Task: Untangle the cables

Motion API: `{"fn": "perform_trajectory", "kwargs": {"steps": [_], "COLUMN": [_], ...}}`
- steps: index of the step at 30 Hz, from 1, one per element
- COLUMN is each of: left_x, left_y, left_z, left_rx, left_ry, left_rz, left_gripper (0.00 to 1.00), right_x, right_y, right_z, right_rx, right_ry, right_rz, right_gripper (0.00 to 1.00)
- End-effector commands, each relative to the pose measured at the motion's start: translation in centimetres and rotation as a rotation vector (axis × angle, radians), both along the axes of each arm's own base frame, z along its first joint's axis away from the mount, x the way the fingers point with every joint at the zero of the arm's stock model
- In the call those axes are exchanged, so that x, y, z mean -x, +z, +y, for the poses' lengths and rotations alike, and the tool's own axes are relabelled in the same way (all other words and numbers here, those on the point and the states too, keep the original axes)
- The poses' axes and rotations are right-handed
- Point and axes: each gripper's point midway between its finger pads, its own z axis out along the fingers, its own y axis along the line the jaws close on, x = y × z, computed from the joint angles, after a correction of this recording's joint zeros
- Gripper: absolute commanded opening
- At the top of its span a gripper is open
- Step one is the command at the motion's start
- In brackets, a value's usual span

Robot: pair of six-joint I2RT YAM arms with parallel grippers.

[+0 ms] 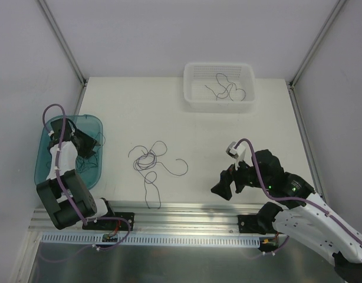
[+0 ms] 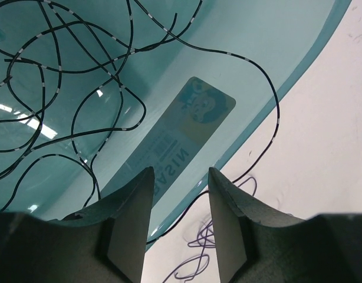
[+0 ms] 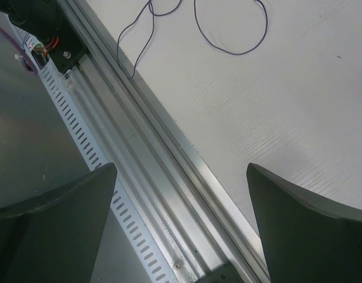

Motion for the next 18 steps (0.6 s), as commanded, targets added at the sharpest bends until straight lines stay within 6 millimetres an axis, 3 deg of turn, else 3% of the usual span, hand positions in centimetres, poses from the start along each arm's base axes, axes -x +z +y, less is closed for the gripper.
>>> {"fn": "perform_trajectory", "kwargs": {"steps": [1,11,14,18], "left_x": [1.3,-0.4,-1.0,-1.5], "left_y": [-0.6,8.2,8.9,8.0], "left_z": [0.8,0.3,-0.1,-1.3], "left_rx": [-0.032,-0.154,-0.238,-0.334], "left_ry": [0.029,-0.045,-0.106,-0.192], "left_rz": [0.025,-0.242,-0.238,-0.171], "left_gripper": [0.42,0.51,0.52,0.51], "right_x": [-0.1,-0.1,-0.2,-0.2], "right_y": [0.2,0.1,0.1,0.0], "right_z": [0.1,0.2,0.2,0.2], "right_rx": [-0.013,-0.003,-0.003,0.001], "right_ry": [-0.002,0.0,0.0,-0.001], "right_rz": [-0.012,-0.011,-0.011,-0.009], "right_gripper": [0.97,0.97,0.97,0.97]}}
